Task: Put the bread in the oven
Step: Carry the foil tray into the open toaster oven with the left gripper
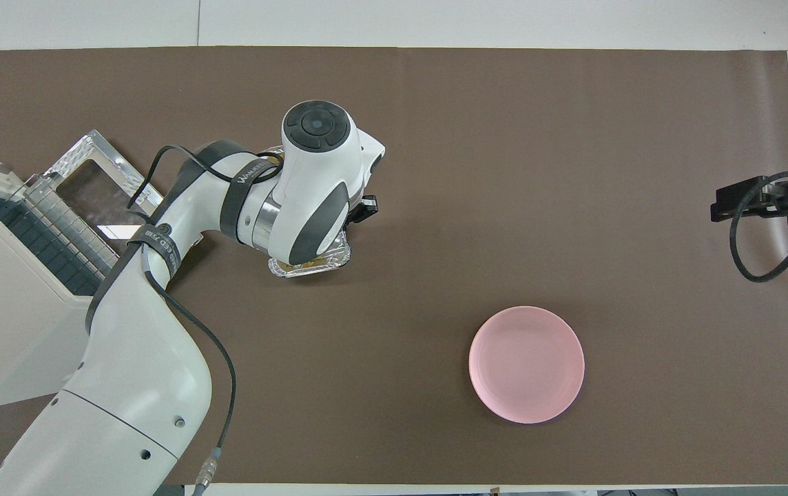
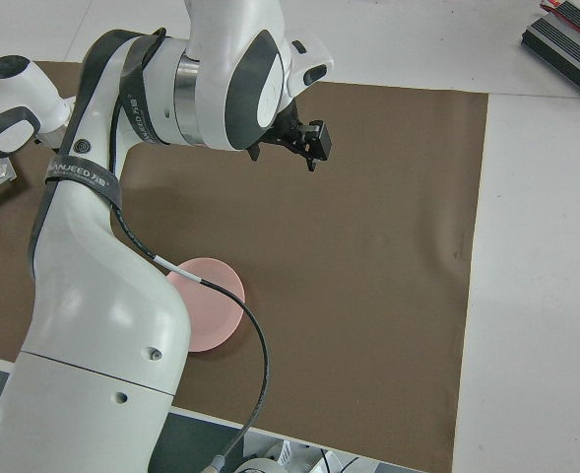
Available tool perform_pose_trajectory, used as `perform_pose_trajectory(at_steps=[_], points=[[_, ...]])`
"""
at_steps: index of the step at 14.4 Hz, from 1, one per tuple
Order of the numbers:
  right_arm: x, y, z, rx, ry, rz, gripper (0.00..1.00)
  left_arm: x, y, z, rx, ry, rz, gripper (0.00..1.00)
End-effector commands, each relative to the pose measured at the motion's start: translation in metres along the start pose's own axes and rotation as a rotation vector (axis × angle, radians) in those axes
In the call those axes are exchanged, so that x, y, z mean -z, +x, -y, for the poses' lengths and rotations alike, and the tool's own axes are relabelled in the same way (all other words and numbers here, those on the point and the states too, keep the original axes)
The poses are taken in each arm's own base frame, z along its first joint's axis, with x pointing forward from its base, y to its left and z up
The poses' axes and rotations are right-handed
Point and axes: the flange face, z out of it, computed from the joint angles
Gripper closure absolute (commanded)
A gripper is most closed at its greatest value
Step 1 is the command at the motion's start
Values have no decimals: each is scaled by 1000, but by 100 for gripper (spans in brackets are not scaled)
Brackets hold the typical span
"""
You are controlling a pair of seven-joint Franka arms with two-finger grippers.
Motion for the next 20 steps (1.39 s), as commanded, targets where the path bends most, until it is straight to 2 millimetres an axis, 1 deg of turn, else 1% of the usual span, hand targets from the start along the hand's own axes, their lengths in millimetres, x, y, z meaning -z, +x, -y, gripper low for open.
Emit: perform_pose_trajectory(at_steps=[1,2,3,4,5,7,8,10,11,12,15,18,20], points=[[-1,-1,-7,54,-13,11,0,51,28,42,112,15,4,100],[-1,-1,-6,57,-13,13,0,63,40,63,154,29,-6,100],[-1,-1,-5,60,-13,13,0,84,49,90,205,28,-29,100],[-1,-1,-4,63,-13,14,0,95,57,112,274,26,-41,100],[-1,-1,-4,65,-13,14,0,99,67,137,368,40,-48,100],[-1,-2,-3,78,-11,16,0,96,81,174,470,67,-49,100],[0,-3,-3,78,-11,18,0,90,89,199,511,84,-42,100],[-2,-5,-3,78,-11,33,0,81,96,234,565,92,-23,100],[-2,-5,-3,78,-11,34,0,79,95,249,586,93,-5,100],[-1,-5,-3,75,-11,31,0,75,95,257,597,99,7,100],[4,-7,-3,72,-11,24,0,67,100,305,668,102,40,100],[5,-8,-3,72,-11,22,0,61,97,330,703,116,85,100],[5,-8,-3,72,-11,22,0,59,94,342,721,123,108,100]])
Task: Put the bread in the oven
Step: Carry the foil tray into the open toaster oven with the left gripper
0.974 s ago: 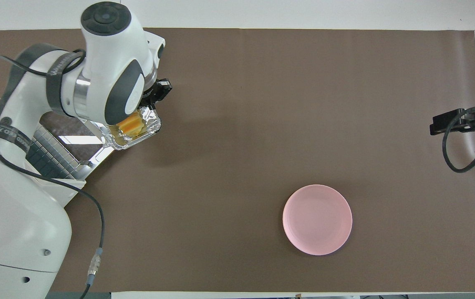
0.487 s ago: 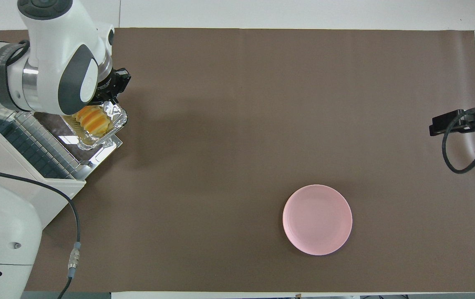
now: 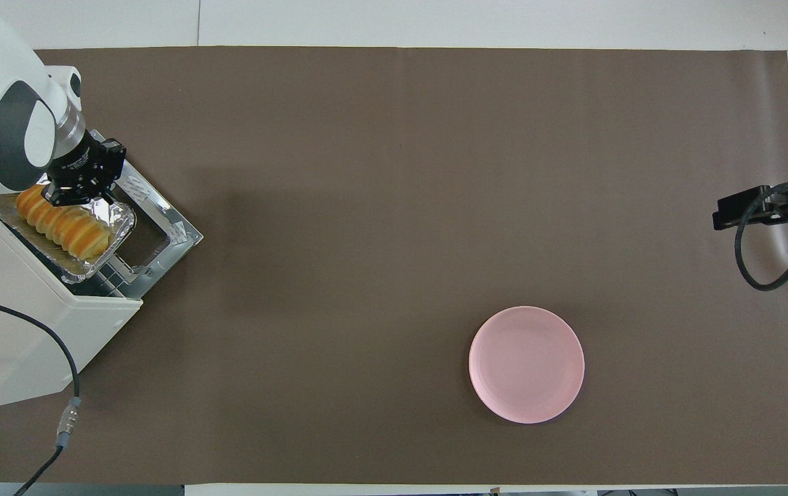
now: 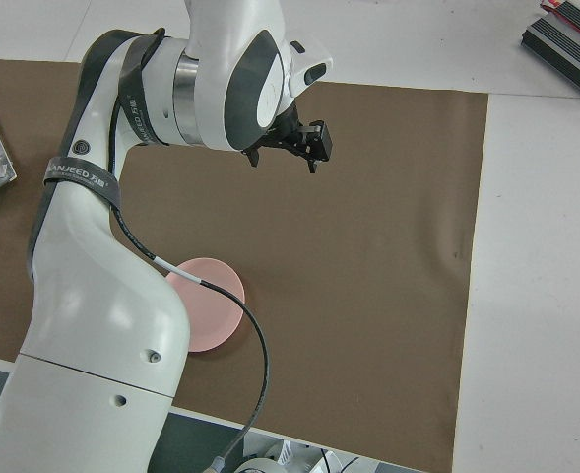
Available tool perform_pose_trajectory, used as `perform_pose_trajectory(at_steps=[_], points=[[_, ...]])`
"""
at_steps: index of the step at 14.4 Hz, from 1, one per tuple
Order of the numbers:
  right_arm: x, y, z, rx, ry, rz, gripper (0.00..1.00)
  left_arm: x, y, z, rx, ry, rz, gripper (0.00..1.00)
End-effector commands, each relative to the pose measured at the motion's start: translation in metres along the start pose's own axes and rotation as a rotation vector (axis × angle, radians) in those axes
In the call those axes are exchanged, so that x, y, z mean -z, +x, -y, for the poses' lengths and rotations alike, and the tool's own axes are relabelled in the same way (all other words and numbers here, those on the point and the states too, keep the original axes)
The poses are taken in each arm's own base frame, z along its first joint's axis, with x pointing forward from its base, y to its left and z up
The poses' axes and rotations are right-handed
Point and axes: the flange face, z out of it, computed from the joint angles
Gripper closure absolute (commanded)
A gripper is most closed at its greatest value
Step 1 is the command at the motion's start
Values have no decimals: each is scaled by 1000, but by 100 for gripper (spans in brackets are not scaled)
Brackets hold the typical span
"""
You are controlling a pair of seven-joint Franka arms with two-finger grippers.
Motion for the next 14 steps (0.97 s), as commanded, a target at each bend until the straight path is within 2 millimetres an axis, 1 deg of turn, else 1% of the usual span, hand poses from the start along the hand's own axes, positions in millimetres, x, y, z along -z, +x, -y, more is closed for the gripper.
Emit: perform_pose_trajectory(at_steps=[1,3,6,8,12,14], points=[[5,-5,-2,19,-10,2,0,-3,-1,21,31,21,53,100],[5,-5,-2,19,-10,2,0,-5,-1,29,42,44,76,100],[5,-5,-2,19,-10,2,0,-20,-3,40,49,73,99,100],[5,-5,-2,19,-10,2,0,-25,-4,43,47,76,103,100],[5,-5,-2,19,-10,2,0,-24,-6,45,19,124,61,100],[5,-5,-2,19,-10,2,0,-29,-6,47,11,139,55,100]])
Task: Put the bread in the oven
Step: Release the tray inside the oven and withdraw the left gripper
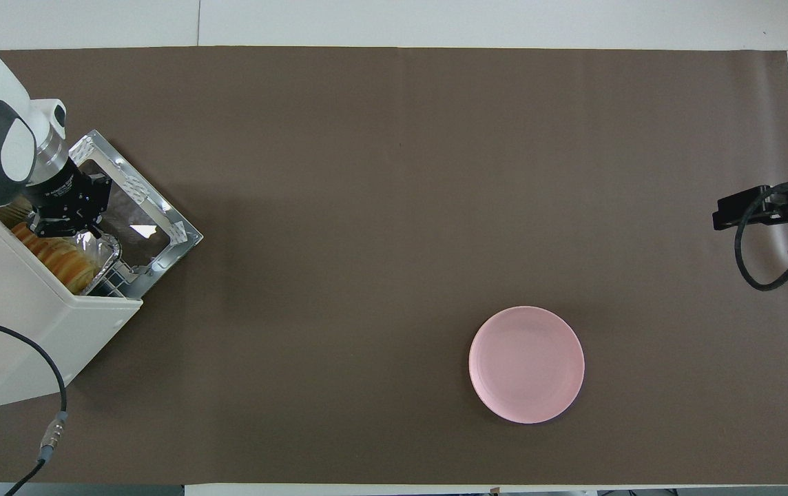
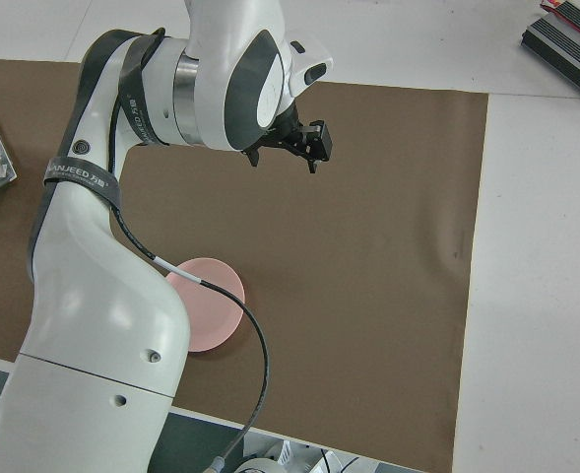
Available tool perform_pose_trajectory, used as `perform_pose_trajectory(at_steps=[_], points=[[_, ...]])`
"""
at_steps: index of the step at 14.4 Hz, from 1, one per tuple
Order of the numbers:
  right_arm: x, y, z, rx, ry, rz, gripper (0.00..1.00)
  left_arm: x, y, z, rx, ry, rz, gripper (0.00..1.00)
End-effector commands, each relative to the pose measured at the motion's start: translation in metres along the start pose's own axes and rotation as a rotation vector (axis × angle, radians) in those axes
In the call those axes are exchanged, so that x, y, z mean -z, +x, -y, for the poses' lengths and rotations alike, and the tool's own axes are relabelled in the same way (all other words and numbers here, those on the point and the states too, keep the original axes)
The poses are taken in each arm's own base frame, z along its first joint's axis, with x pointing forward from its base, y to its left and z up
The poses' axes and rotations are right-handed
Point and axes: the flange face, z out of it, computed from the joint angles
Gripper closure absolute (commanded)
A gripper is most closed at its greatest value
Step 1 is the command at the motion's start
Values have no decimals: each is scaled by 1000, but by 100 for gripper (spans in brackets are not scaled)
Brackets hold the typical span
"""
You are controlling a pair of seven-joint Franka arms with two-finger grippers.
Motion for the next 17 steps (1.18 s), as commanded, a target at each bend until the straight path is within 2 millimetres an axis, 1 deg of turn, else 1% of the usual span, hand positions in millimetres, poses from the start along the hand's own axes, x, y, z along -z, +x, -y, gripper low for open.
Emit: perform_pose_trajectory(at_steps=[1,3,8,9,10,14,15,17], points=[[5,-5,-2,18,-10,2,0,-3,-9,13,-25,23,-11,100],[5,-5,-2,19,-10,2,0,-5,-6,16,-61,45,-27,100],[5,-5,-2,18,-10,1,0,-5,-2,19,-83,39,-33,100],[5,-5,-2,19,-10,2,0,-5,-2,18,-95,37,-36,55],[5,-5,-2,19,-10,2,0,-4,-3,17,-109,34,-39,1],[5,-5,-2,19,-10,2,0,4,-2,9,-118,11,-77,0],[5,-5,-2,19,-10,2,0,12,-1,7,-123,-6,-97,0],[5,-5,-2,19,-10,2,0,33,2,7,-214,-34,-135,0]])
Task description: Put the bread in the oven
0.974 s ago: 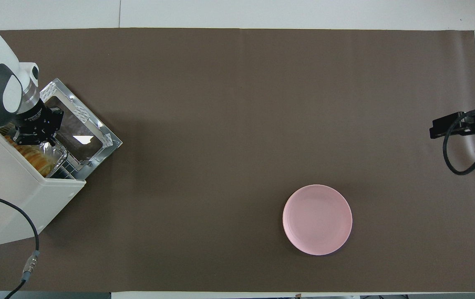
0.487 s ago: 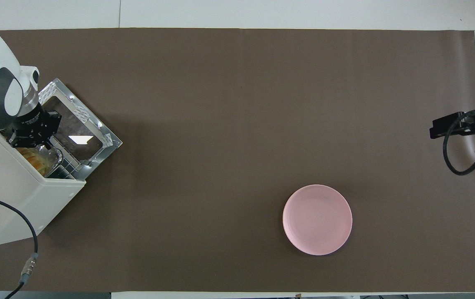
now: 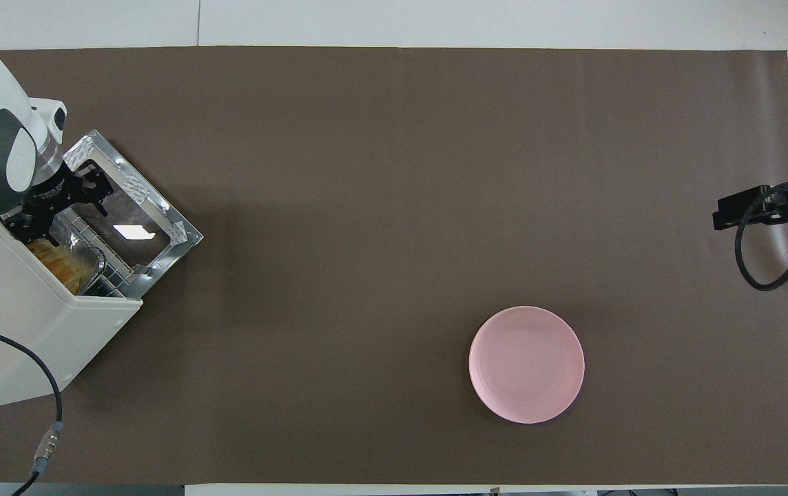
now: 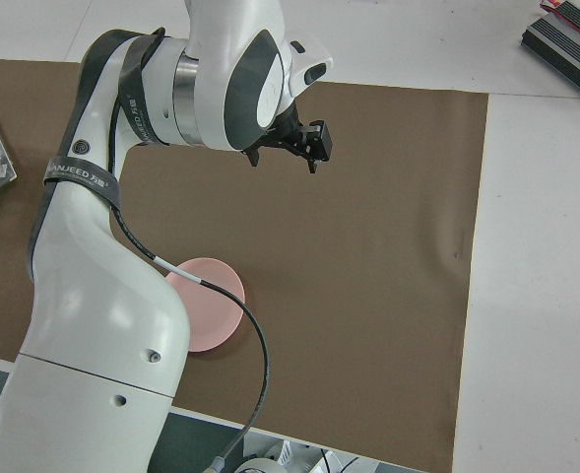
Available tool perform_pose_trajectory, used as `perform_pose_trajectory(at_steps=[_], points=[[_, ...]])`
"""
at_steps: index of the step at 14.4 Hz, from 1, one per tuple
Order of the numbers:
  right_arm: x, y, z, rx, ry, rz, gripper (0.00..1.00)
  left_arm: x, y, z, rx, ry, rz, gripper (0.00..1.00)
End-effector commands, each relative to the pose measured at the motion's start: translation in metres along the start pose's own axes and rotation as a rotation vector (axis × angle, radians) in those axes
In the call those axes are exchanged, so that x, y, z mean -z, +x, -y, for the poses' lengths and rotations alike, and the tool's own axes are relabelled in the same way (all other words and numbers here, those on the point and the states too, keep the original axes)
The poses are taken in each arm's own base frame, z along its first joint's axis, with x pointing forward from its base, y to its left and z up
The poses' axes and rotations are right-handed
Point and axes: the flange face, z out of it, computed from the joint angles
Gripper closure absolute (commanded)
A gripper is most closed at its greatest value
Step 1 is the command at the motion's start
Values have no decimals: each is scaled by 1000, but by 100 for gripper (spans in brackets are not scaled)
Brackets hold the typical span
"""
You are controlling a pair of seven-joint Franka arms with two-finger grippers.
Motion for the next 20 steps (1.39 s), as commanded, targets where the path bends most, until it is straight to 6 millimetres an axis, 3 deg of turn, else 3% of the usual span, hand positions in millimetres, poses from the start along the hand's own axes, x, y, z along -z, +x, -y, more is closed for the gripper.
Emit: perform_pose_trajectory(at_steps=[1,3,4,7,10,14,16,20], points=[[4,-4,-2,18,-10,2,0,36,2,5,-117,-33,-79,0],[4,-5,-2,18,-10,4,0,63,1,7,-145,-66,-127,0],[4,-4,-2,18,-10,2,0,79,-7,18,-206,-84,-121,0],[4,-5,-2,18,-10,4,0,113,-39,69,-485,-84,-40,0],[4,-5,-2,18,-10,4,0,147,-67,114,-633,-121,-24,0],[4,-4,-2,18,-10,2,0,166,-113,117,-766,-124,-3,0],[4,-4,-2,18,-10,2,0,175,-129,128,-792,-150,-23,0],[4,-5,-2,18,-10,4,0,182,-115,124,-780,-201,-91,0]])
